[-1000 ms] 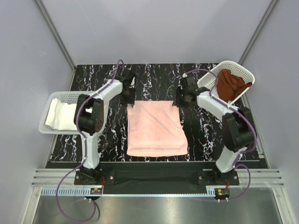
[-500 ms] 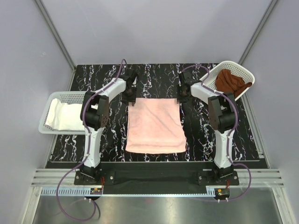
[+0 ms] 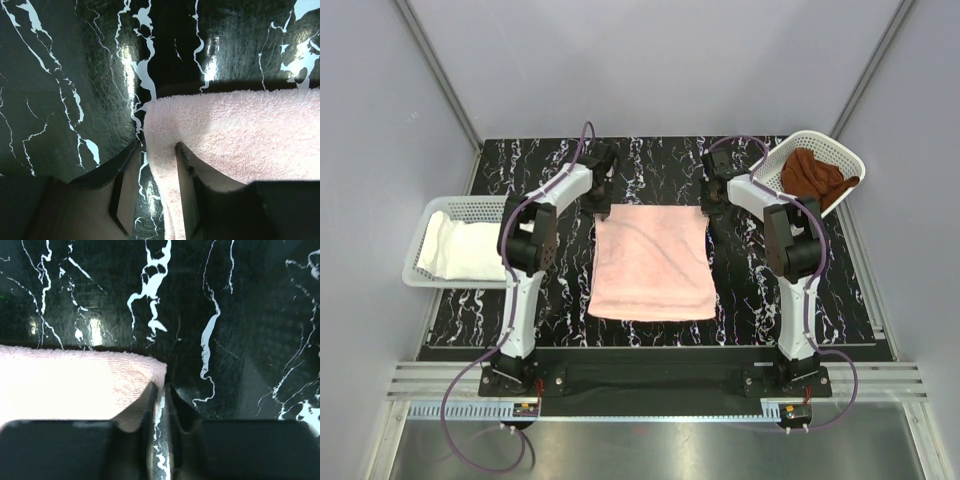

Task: Fold and stack the towels
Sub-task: Fold the towel

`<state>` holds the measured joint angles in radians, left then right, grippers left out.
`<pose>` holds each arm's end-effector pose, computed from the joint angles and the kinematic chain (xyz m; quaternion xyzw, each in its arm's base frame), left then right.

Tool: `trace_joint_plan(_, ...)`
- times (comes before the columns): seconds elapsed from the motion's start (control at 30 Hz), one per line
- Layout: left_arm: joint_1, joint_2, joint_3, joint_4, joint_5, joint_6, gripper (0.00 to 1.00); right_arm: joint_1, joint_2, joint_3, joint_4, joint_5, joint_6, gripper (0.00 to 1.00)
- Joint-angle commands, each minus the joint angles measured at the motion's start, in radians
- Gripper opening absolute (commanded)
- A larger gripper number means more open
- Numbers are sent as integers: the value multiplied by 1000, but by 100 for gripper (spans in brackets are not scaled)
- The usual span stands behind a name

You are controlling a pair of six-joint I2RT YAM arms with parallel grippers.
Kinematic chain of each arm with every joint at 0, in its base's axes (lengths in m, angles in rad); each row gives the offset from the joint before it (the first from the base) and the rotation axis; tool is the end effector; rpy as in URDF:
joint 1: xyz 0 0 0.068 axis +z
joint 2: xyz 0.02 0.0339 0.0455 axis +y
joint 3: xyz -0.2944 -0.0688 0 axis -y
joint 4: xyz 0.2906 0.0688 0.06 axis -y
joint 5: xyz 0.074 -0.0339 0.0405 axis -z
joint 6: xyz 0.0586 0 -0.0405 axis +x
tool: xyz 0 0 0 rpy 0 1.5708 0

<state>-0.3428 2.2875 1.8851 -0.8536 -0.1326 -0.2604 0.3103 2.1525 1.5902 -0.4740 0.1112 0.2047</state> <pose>0.5161 -0.1760 0.1513 0.0302 0.9851 0.0160 0.1688 0.5038 0.1547 0.1415 -0.0362 0.9624 0.0153 0.2686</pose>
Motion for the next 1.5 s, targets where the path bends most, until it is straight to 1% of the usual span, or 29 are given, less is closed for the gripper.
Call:
trace_joint_plan(0.0, 11, -2, 61, -59, -39, 21, 40, -22, 7, 56, -35, 56, -19, 21)
trace_joint_plan(0.03, 11, -32, 69, -71, -3, 18, 41, -22, -5, 60, -58, 33, -13, 25)
trace_joint_plan(0.1, 8, -80, 69, -113, 16, 10, 43, -22, -60, 56, -80, 4, 19, 31)
trace_joint_plan(0.13, 7, -130, 65, -130, 28, 1, 45, -22, -77, 54, -106, -37, 28, 35)
trace_joint_plan(0.17, 5, -160, 28, -149, 39, -5, 45, -22, -94, 53, -127, -59, 39, 38)
trace_joint_plan(0.2, 1, -189, -3, -151, 50, -16, 45, -22, -109, 44, -144, -80, 67, 39)
trace_joint_plan(0.23, -4, -229, -50, -147, 63, -20, 45, -22, -135, 33, -165, -109, 79, 39)
trace_joint_plan(0.27, -19, -300, -93, -122, 71, -26, 45, -22, -149, 15, -169, -135, 91, 35)
trace_joint_plan(0.3, -27, -342, -195, -107, 89, -36, 45, -22, -178, -30, -169, -155, 113, 32)
trace_joint_plan(0.33, -31, -377, -243, -93, 122, -45, 45, -20, -193, -53, -161, -189, 122, 29)
trace_joint_plan(0.37, -53, -410, -289, -67, 120, -56, 44, -19, -207, -79, -155, -203, 131, 27)
trace_joint_plan(0.4, -64, -475, -388, -56, 117, -69, 44, -19, -236, -129, -146, -217, 150, 26)
trace_joint_plan(0.5, -130, -569, -510, -22, 126, -100, 43, -19, -275, -212, -103, -266, 173, 24)
trace_joint_plan(0.53, -163, -589, -582, -19, 119, -111, 43, -19, -279, -228, -88, -286, 177, 24)
trace_joint_plan(0.6, -189, -628, -641, -9, 85, -146, 43, -17, -284, -269, -71, -300, 191, 24)
trace_joint_plan(0.63, -197, -638, -699, -4, 79, -160, 43, -19, -287, -283, -48, -315, 193, 24)
trace_joint_plan(0.67, -203, -649, -725, 17, 80, -178, 43, -19, -283, -294, -40, -317, 196, 24)
trace_joint_plan(0.77, -203, -675, -809, 47, 71, -207, 43, -17, -261, -315, -21, -308, 197, 24)
trace_joint_plan(0.9, -206, -689, -876, 64, 59, -244, 42, -17, -235, -332, -14, -268, 185, 23)
trace_joint_plan(1.0, -205, -695, -917, 71, 51, -260, 35, -19, -232, -338, -26, -219, 185, 19)
trace_joint_plan(1.03, -206, -695, -926, 73, 53, -261, 28, -17, -233, -341, -26, -196, 185, 19)
trace_joint_plan(1.13, -206, -707, -962, 76, 51, -273, 16, -17, -240, -352, -23, -166, 182, 17)
trace_joint_plan(1.17, -206, -715, -968, 74, 50, -277, 9, -17, -238, -352, -23, -165, 183, 16)
trace_joint_plan(1.23, -206, -724, -980, 62, 41, -281, 4, -17, -233, -354, -21, -160, 180, 15)
trace_joint_plan(1.27, -205, -727, -978, 54, 36, -284, 0, -17, -235, -355, -20, -160, 180, 15)
trace_joint_plan(1.47, -206, -763, -975, 22, 11, -287, 0, -19, -235, -357, -15, -163, 180, 13)
